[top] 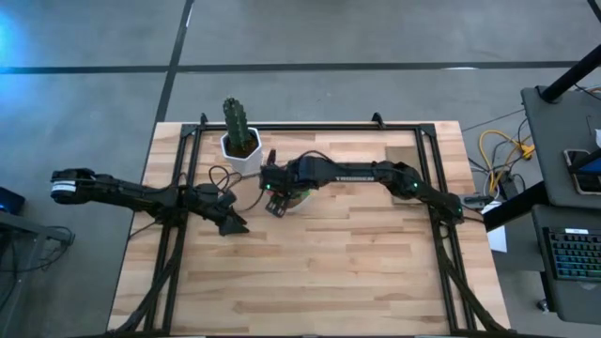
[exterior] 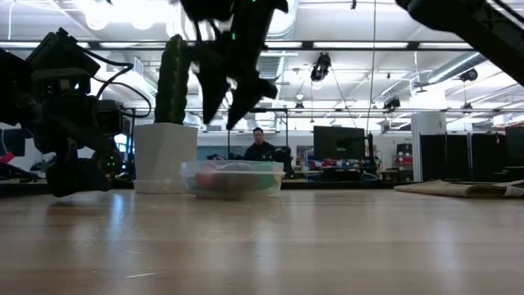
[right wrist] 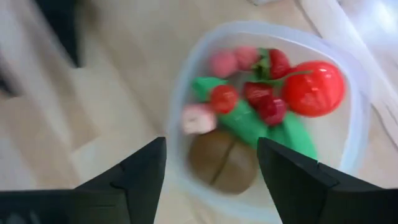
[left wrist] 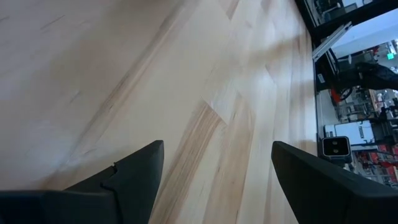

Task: Pick and placing Produce into tupperware
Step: Return to Home Position

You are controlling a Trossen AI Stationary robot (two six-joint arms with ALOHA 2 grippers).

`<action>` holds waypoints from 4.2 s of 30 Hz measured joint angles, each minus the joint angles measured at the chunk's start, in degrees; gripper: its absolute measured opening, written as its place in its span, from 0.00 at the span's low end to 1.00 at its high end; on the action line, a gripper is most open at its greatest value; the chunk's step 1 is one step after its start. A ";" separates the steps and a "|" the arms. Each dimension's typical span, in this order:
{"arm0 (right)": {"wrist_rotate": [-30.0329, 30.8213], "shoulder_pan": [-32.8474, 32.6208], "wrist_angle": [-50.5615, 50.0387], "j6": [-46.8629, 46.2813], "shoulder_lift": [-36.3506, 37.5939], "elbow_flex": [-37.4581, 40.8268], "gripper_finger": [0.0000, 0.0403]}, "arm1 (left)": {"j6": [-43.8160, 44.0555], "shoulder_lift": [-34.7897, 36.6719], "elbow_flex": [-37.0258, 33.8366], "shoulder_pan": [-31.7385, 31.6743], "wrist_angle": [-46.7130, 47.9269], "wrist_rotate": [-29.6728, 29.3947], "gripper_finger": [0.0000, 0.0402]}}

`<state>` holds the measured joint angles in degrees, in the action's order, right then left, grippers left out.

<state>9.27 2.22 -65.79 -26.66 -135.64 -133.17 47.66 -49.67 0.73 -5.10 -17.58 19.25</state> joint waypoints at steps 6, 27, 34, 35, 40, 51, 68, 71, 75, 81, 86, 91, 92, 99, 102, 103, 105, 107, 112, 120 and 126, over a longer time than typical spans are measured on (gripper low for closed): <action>5.59 -6.05 -0.39 -3.21 2.61 -0.21 0.58 | 0.00 0.01 0.00 0.00 0.01 0.00 0.71; 14.03 -21.40 -0.69 -18.10 17.79 -0.30 0.56 | 0.09 0.00 0.02 -0.01 -3.32 0.00 0.71; 15.98 -25.77 3.12 -12.09 22.86 -0.34 0.56 | 0.02 -0.02 0.04 -0.02 -9.32 0.00 0.71; 16.75 -26.02 4.44 -10.98 23.13 -0.34 0.56 | 0.01 -0.02 0.04 -0.02 -10.05 0.00 0.71; 6.77 -22.47 10.15 -7.61 24.14 1.37 0.56 | 0.00 0.06 0.05 -0.02 -12.45 0.00 0.71; -1.13 -17.08 24.90 -5.07 30.95 17.88 0.56 | 0.04 -0.09 0.07 0.00 -13.46 0.06 0.71; 6.80 -18.02 69.03 -2.32 68.42 74.04 0.56 | -3.02 0.77 0.00 -0.04 -15.51 1.74 0.71; 6.86 -18.05 69.42 -2.39 74.67 80.13 0.56 | -3.02 0.74 -0.02 -0.04 -15.48 1.77 0.71; 7.09 -16.10 65.10 -9.60 84.34 86.63 0.56 | -3.01 0.77 0.11 -0.04 -15.88 1.76 0.71; 4.98 -15.60 64.77 -3.13 97.18 92.85 0.56 | -2.98 0.74 0.09 -0.04 -19.28 1.63 0.71; 6.06 -15.36 61.85 9.58 104.62 93.99 0.56 | -3.03 0.72 0.13 -0.07 -22.44 1.23 0.71; 6.04 -15.41 56.88 15.83 110.01 95.26 0.56 | -1.72 0.91 0.11 -0.07 -30.05 0.81 0.71; 5.13 -15.35 56.54 16.43 111.16 95.73 0.56 | -2.15 0.99 0.11 -0.07 -32.56 0.56 0.71; 2.33 -15.38 56.31 18.18 122.15 101.57 0.56 | -5.13 3.21 0.09 -0.15 -34.99 -6.08 0.71; 1.93 -15.46 56.10 18.17 126.19 104.47 0.56 | -8.51 5.20 0.28 -0.15 -36.04 -5.78 0.71; 1.95 -15.41 56.26 18.19 127.38 105.37 0.56 | -9.68 6.07 0.47 -0.15 -36.68 -5.67 0.71; 2.16 -15.41 56.20 18.31 129.54 107.25 0.56 | -12.53 8.12 0.53 -0.15 -37.54 -5.36 0.71; 2.15 -15.41 56.11 18.28 131.25 108.84 0.56 | -14.38 10.43 0.69 -0.15 -37.45 -5.07 0.71; 2.29 -15.43 56.81 18.12 134.34 111.43 0.56 | -16.78 16.65 1.35 -0.43 -33.02 -4.92 0.71; 2.30 -15.43 59.71 19.18 135.53 114.27 0.56 | -20.04 28.89 4.50 -2.00 -31.76 -1.99 0.71; 2.30 -15.43 63.05 21.10 135.63 116.64 0.56 | -20.28 38.28 4.48 -2.40 -32.88 6.42 0.71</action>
<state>11.57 -13.21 -2.74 -5.56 -0.01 -16.53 27.38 -11.39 5.21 -7.51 -50.46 25.66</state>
